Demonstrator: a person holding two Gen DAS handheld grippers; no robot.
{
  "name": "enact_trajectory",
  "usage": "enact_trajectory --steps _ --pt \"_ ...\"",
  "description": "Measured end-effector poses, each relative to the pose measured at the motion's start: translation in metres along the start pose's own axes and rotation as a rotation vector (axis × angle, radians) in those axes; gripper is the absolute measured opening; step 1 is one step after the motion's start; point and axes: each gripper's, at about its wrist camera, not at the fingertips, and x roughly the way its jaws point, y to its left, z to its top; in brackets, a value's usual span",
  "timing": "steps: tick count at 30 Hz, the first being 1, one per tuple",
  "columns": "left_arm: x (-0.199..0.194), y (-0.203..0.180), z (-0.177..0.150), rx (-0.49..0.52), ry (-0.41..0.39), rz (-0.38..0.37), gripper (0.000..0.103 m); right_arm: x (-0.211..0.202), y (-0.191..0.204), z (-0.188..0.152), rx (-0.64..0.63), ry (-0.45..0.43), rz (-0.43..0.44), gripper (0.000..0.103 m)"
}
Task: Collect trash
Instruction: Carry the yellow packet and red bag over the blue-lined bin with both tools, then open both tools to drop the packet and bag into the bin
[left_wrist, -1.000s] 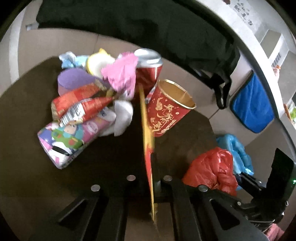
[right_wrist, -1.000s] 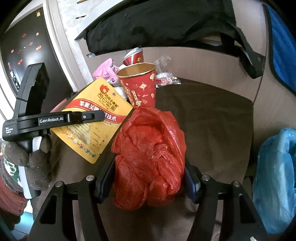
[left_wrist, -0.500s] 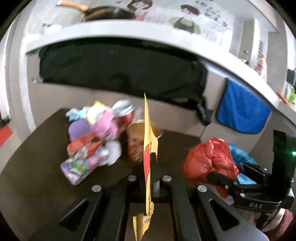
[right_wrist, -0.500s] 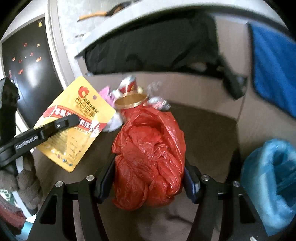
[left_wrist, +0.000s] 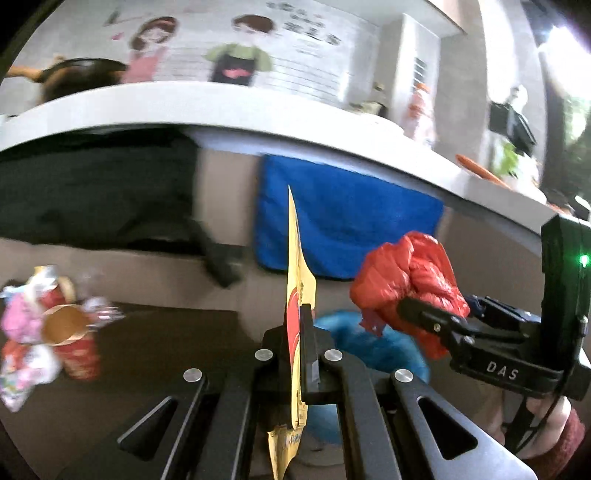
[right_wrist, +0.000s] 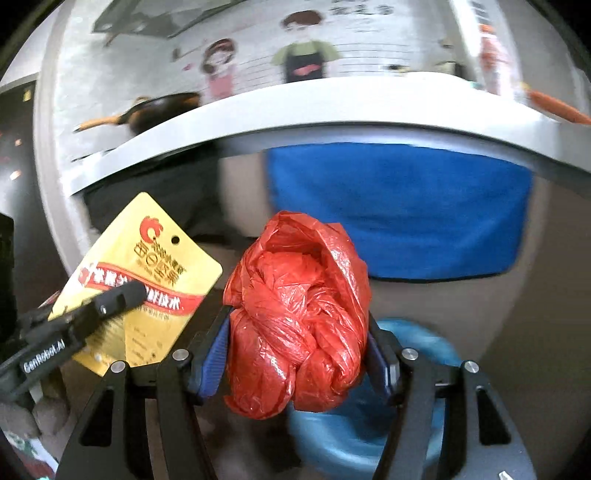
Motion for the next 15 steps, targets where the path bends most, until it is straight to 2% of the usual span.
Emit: enact_trajectory --steps 6,15 --pt "0.054 -0.044 -0.006 0.017 0.05 -0.088 0.0 0.0 -0.056 -0.011 0.055 0.013 -0.077 0.061" --pt "0.098 -0.059 -0.027 0.017 0.119 -0.086 0.0 0.021 -0.084 -0.038 0.108 0.053 -0.099 0.061"
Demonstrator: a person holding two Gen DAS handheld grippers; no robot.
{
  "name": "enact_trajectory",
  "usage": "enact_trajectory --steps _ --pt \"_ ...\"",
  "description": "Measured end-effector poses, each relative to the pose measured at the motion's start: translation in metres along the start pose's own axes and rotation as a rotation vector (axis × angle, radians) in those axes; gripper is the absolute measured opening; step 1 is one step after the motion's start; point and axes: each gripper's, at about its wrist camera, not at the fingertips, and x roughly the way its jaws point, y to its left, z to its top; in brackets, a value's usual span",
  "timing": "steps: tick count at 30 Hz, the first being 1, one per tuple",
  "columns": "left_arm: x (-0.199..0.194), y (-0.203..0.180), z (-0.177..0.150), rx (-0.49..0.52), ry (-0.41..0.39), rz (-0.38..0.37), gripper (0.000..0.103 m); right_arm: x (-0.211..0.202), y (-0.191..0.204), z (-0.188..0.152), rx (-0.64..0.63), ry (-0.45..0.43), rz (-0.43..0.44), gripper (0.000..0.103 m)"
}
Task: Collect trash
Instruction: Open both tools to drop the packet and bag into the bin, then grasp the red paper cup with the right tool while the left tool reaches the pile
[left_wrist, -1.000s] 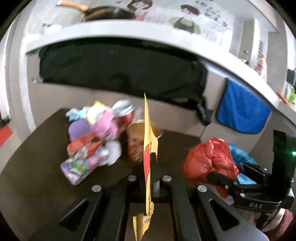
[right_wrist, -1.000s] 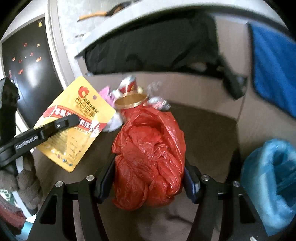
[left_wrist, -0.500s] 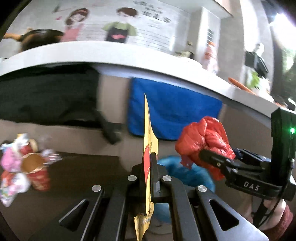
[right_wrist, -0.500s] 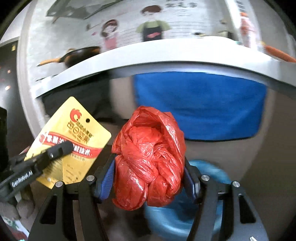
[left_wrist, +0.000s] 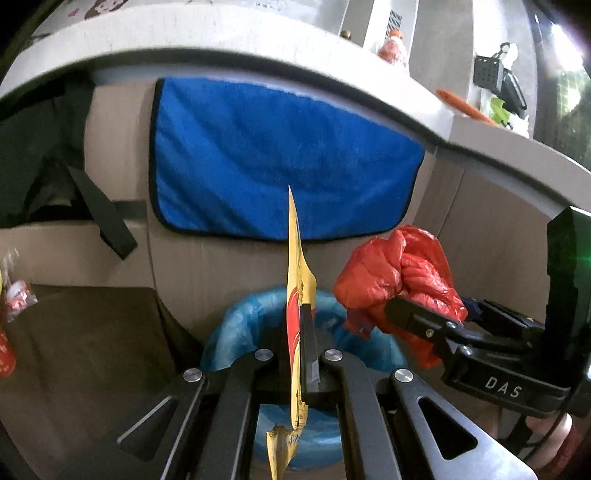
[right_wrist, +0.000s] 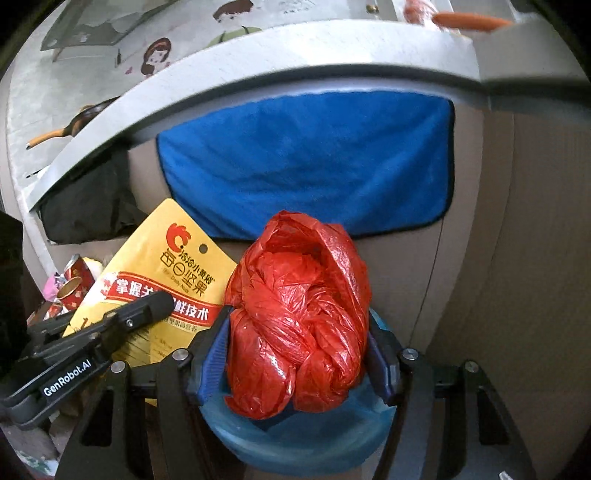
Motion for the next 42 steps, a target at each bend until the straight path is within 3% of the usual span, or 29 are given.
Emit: enact_trajectory --steps 16,17,19,20,21,23,30,36,42 --pt "0.035 0.017 0.0 -0.072 0.036 -0.056 0.0 0.039 -0.018 -0.012 0.066 0.053 -0.005 0.061" --pt "0.036 0.018 0.001 -0.076 0.033 -0.063 0.004 0.04 -0.019 -0.012 0.07 0.05 -0.005 0.063" --pt "0.042 0.023 0.003 -0.087 0.044 -0.103 0.024 0.041 -0.022 -0.012 0.078 0.039 -0.007 0.068" --pt "0.044 0.026 0.003 -0.099 0.049 -0.117 0.048 0.041 -0.023 -0.012 0.08 0.035 -0.017 0.07" --pt "0.044 0.03 0.004 -0.117 0.05 -0.128 0.058 0.042 -0.023 -0.012 0.08 0.034 -0.021 0.071" --pt "0.043 0.041 0.006 -0.165 0.052 -0.135 0.058 0.043 -0.024 -0.013 0.085 0.037 -0.019 0.071" --pt "0.013 0.062 0.012 -0.182 0.023 -0.073 0.058 0.035 -0.022 -0.012 0.084 0.03 -0.016 0.071" --pt "-0.051 0.093 0.002 -0.117 -0.033 0.073 0.06 0.015 -0.002 -0.009 0.042 0.001 -0.017 0.071" --pt "-0.121 0.139 -0.019 -0.069 -0.069 0.263 0.06 -0.004 0.049 -0.007 -0.034 -0.026 0.026 0.071"
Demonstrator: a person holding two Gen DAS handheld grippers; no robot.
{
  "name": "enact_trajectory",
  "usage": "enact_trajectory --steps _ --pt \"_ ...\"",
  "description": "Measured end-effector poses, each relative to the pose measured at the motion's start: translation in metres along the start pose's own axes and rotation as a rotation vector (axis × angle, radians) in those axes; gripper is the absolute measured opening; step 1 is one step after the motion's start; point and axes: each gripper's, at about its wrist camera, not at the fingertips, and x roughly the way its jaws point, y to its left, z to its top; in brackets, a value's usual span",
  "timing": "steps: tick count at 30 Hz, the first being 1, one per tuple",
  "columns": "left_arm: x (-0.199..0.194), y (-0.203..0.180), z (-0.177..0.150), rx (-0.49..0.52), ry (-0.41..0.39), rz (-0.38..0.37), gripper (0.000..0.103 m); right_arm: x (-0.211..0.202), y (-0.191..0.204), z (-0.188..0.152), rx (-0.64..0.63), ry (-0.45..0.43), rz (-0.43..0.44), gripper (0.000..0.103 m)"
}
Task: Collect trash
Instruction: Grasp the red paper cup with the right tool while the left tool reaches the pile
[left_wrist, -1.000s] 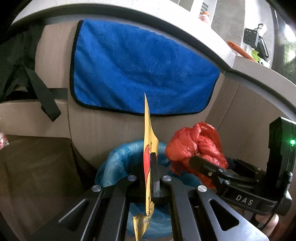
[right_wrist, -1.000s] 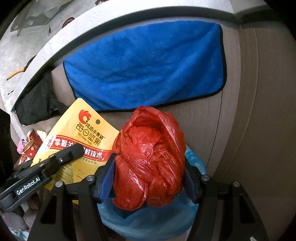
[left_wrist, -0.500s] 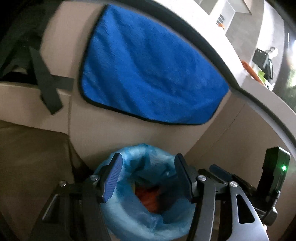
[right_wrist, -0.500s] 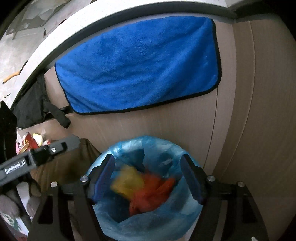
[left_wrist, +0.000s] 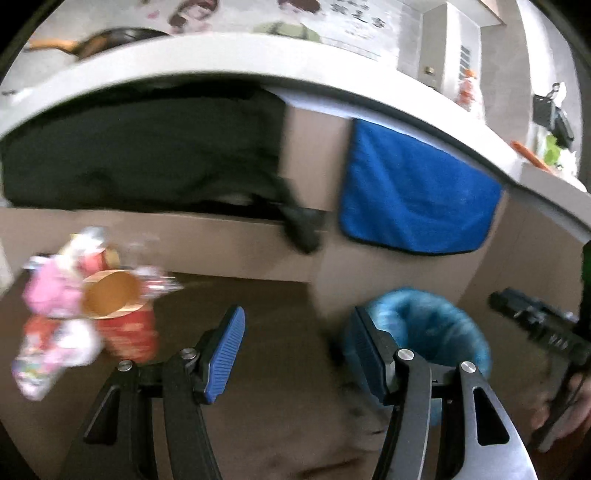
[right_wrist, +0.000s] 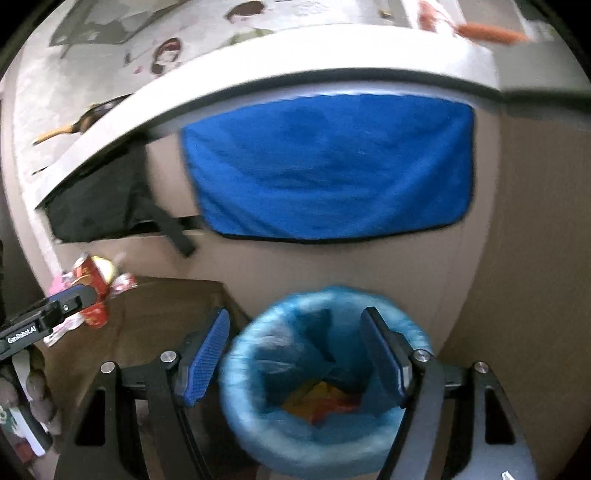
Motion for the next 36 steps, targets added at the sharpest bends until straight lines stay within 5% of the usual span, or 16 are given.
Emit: enact_trajectory --steps 8,16,28,36 --pt "-0.059 0.104 -0.021 -0.055 -0.032 0.164 0.06 0.009 0.09 -0.002 -0.118 0.016 0.103 0.079" --pt "-0.093 0.2 -0.049 -0.169 -0.009 0.231 0.063 0.025 0.176 -0.008 -0.21 0.052 0.228 0.079" --pt "-0.034 0.257 -0.068 -0.245 0.178 0.206 0.063 0.062 0.245 -0.019 -0.276 0.157 0.328 0.079" --pt "-0.009 0.272 -0.058 -0.293 0.187 0.24 0.063 0.071 0.247 -0.028 -0.296 0.204 0.333 0.079"
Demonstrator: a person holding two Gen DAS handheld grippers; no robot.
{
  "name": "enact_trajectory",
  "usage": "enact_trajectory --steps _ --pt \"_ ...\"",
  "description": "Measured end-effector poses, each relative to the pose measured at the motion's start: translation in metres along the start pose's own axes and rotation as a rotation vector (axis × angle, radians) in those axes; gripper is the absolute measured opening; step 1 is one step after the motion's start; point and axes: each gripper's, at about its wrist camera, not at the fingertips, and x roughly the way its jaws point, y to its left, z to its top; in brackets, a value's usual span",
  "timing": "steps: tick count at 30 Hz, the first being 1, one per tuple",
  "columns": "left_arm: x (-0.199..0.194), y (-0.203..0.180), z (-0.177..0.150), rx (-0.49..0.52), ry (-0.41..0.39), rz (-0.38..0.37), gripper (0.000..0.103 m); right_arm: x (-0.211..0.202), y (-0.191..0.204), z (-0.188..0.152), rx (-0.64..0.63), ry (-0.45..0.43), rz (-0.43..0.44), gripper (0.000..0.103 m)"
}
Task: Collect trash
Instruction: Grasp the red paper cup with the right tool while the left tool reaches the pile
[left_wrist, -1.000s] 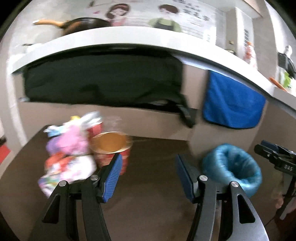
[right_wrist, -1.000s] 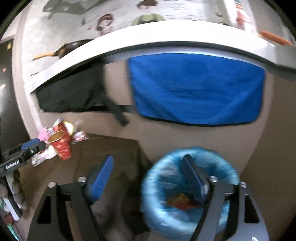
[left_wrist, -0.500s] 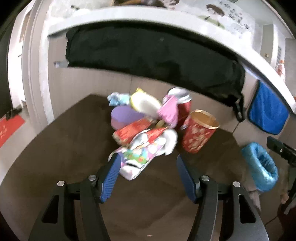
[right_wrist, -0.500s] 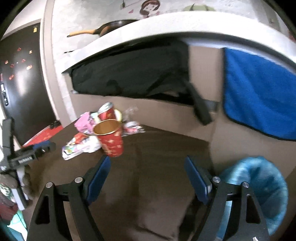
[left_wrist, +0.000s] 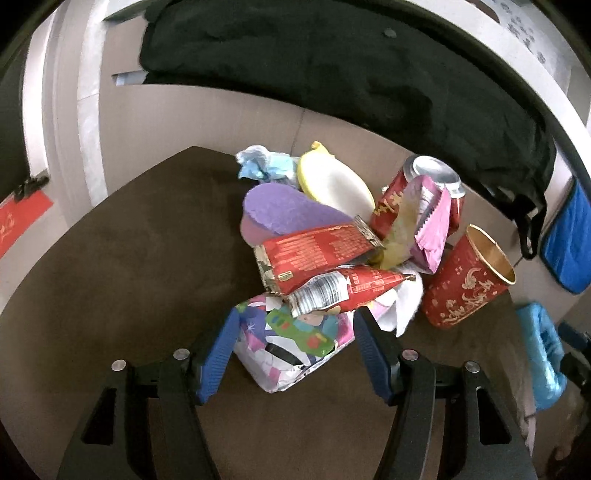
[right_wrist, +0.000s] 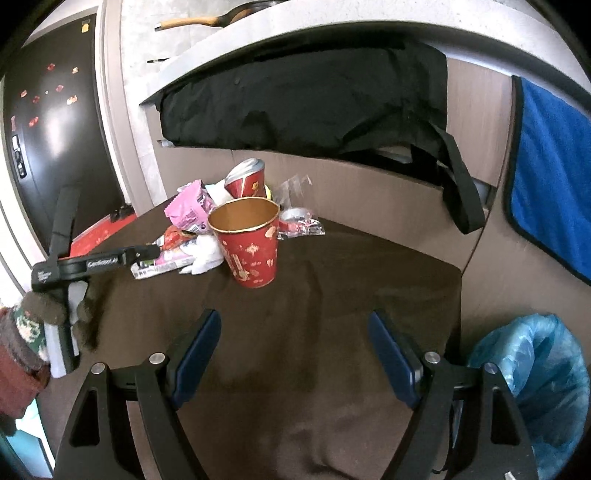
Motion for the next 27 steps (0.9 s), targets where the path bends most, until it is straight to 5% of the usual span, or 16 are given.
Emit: enact_trajectory --steps 8,15,20,27 --pt "-0.017 -0.025 -0.012 0.133 0.125 -0.251 0.063 -0.003 -0.009 -0.002 0.031 0.0 0.009 0.079" --pt "-0.031 -0.023 -0.003 0.162 -0.01 -0.127 0.063 0.009 -0.008 0.002 0.041 0.015 0.039 0.079" --pt "-0.002 -0.025 0.016 0.265 0.019 -0.093 0.063 0.024 0.001 0.006 0.018 0.042 0.056 0.079" --pt "0.046 -0.002 0.041 0.026 0.149 -0.173 0.063 0.039 0.004 0.011 0.01 0.061 0.066 0.079"
